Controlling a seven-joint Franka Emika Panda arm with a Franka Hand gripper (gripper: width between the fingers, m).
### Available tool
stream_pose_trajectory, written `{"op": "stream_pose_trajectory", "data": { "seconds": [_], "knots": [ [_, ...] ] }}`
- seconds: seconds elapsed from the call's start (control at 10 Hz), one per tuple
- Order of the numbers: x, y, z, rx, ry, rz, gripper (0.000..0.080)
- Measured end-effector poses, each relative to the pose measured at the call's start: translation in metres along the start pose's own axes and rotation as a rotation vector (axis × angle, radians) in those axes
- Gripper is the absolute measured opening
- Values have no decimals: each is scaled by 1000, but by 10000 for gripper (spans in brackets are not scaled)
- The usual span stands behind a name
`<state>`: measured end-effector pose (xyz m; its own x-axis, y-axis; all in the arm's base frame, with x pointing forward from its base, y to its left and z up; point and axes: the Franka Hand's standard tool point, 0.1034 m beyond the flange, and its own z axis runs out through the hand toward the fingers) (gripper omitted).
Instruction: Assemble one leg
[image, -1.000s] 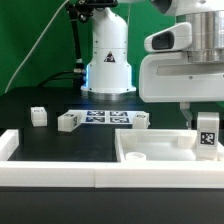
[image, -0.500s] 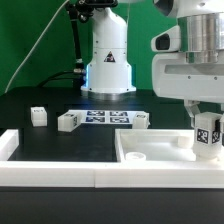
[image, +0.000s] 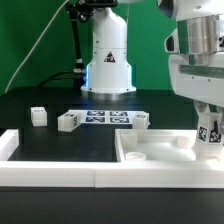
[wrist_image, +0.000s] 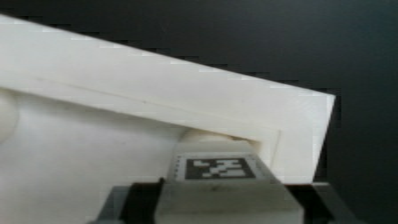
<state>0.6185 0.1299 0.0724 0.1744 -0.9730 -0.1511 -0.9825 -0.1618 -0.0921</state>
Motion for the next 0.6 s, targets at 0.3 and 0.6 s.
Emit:
{"op": "stream_pose_trajectory", "data": {
  "seconds": [0.3, 0.6],
  "knots": [
    [0, 0, 2, -1, 1, -107, 521],
    [1, 1, 2, -19, -3, -338, 643]
  ]
}}
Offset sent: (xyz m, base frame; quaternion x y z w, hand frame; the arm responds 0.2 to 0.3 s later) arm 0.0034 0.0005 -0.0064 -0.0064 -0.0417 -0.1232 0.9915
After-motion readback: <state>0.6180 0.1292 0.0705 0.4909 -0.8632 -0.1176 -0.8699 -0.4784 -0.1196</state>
